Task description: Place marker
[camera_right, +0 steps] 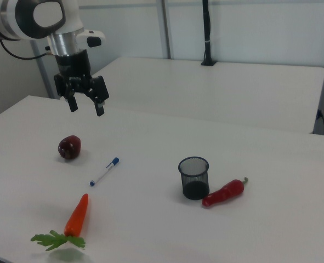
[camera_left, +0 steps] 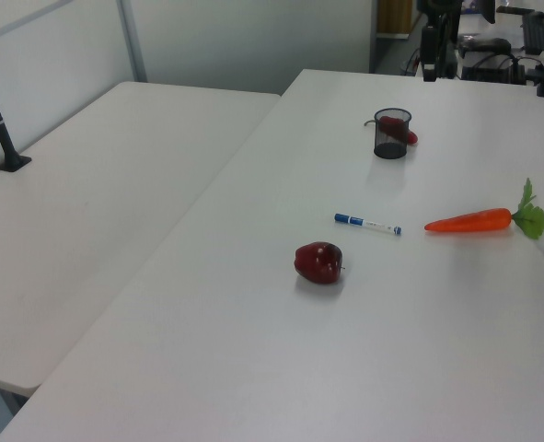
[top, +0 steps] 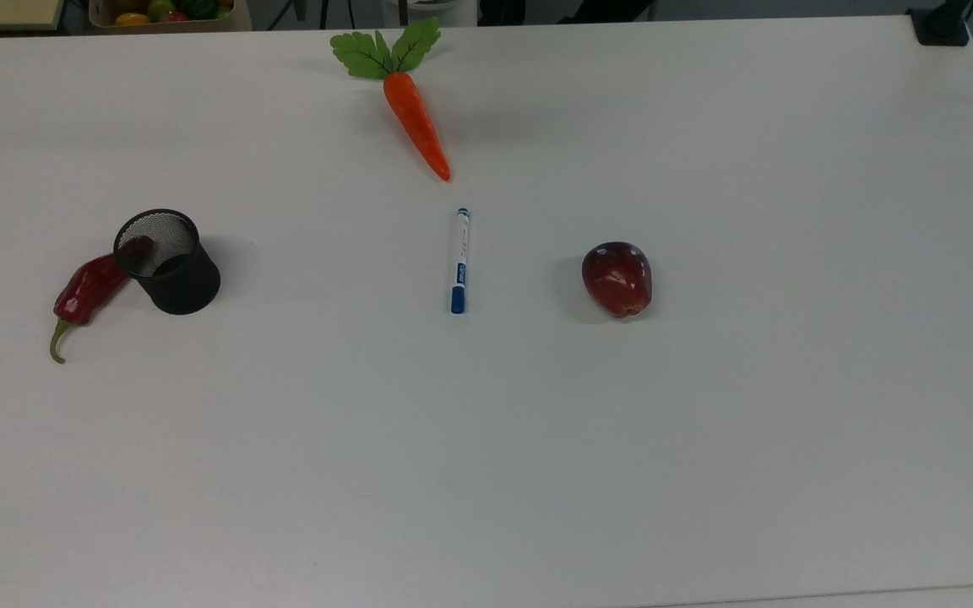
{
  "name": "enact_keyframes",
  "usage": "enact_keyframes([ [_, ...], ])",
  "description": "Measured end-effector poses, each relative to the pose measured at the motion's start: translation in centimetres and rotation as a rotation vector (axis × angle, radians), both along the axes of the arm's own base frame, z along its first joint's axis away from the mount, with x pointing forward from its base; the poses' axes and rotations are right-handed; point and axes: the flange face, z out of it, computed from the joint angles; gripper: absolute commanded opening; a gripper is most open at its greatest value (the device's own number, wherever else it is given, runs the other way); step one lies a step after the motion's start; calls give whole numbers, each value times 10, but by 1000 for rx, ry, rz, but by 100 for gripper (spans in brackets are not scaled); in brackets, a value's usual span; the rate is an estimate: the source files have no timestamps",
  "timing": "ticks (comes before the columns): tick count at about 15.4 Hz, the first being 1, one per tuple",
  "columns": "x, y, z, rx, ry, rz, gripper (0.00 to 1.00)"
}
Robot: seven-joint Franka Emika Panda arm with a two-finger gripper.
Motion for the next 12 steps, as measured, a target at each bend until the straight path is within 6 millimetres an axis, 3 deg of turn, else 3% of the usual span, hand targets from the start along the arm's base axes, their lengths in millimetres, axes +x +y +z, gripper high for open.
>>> enact_keyframes([
  [8, 2, 2, -2, 0, -2, 4, 100],
  [12, 19, 12, -16, 2, -48, -47, 100],
])
